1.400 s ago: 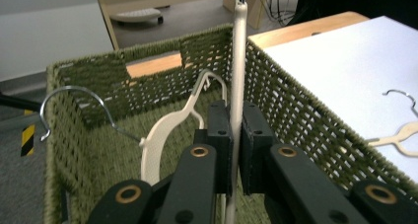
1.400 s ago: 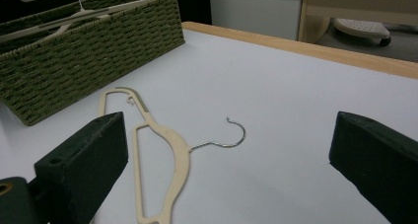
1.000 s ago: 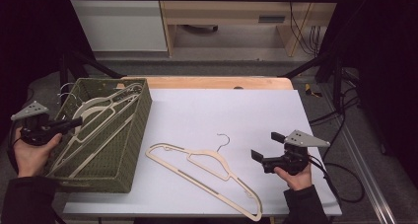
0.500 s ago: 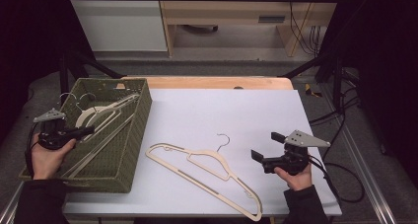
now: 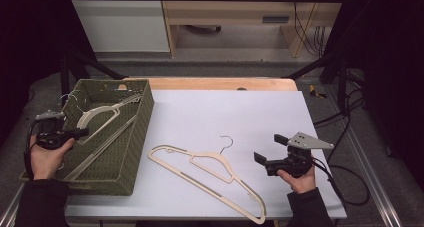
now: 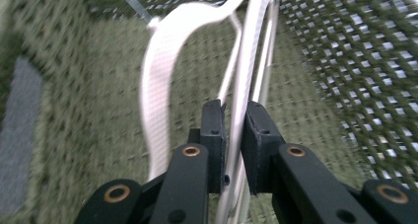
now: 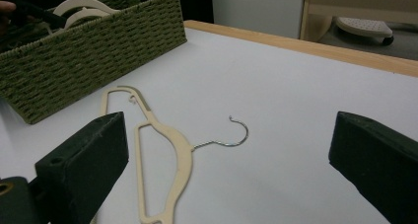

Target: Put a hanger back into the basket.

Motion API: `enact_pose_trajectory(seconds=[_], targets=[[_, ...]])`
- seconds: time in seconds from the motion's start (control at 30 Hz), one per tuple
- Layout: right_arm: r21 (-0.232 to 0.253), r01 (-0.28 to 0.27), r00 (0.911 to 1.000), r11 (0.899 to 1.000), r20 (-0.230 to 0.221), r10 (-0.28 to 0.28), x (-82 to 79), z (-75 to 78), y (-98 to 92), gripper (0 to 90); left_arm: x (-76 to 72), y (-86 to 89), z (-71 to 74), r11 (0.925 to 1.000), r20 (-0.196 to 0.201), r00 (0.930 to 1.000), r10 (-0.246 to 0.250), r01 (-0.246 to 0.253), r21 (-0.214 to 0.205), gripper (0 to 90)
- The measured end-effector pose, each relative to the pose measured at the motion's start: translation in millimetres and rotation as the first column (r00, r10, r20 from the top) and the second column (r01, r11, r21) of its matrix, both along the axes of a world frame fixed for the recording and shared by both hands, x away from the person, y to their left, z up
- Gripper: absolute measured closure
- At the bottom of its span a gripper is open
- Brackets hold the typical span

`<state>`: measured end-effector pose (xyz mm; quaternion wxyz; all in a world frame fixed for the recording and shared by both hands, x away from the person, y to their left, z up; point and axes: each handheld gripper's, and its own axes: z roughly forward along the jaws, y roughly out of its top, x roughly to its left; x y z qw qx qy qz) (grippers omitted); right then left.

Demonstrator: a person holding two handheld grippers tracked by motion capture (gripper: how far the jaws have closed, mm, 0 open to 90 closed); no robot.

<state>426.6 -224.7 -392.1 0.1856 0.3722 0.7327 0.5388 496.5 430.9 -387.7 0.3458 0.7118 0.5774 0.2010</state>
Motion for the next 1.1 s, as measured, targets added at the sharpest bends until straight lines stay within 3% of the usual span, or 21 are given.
enact_pose_trajectory(seconds=[0.13,0.27,0.53,0.57,0.73,0.83,0.93,1.03,1.1], targets=[[0.001,0.000,1.0000,1.000,-0.004,0.000,0.1,-0.4,0.7,2.2,-0.8,6.2,-3.9,0.9983,-0.041,0.9975,0.058,-0.058,0.001,75.4],[0.003,-0.003,1.0000,1.000,-0.001,0.003,0.0,0.0,0.3,2.2,-3.2,9.0,-2.0,0.9975,-0.046,0.9966,0.067,-0.067,0.022,71.3],[0.003,-0.001,1.0000,1.000,-0.007,0.001,-0.3,-0.5,0.8,2.2,-7.5,7.7,4.1,0.9972,0.002,0.9980,0.063,-0.063,0.040,61.2],[0.001,-0.001,1.0000,1.000,-0.007,0.001,-0.4,-0.4,0.6,2.2,-8.2,7.5,5.4,0.9977,0.008,0.9980,0.063,-0.063,0.024,61.1],[-0.002,-0.005,1.0000,1.000,0.000,0.005,-0.4,-0.1,-0.5,2.2,-11.5,8.3,12.3,0.9975,0.039,0.9971,0.066,-0.067,0.023,58.6],[0.002,0.001,1.0000,1.000,-0.001,-0.001,-0.5,0.4,-0.6,2.2,-16.3,7.5,16.3,0.9981,0.085,0.9944,0.062,-0.062,-0.002,56.4],[0.005,0.003,1.0000,1.000,0.002,-0.003,-0.9,1.0,-1.7,2.2,-24.0,5.0,24.0,0.9988,0.155,0.9872,0.040,-0.035,-0.036,51.5],[0.008,0.010,1.0000,1.000,0.001,-0.010,-1.5,1.6,-1.9,2.2,-32.9,2.1,36.7,0.9982,0.230,0.9730,0.023,-0.010,-0.058,45.5],[0.008,0.011,0.9999,1.000,0.000,-0.011,-1.5,2.1,-2.2,2.2,-39.0,-0.4,46.1,0.9959,0.288,0.9575,0.014,0.012,-0.089,41.6]])
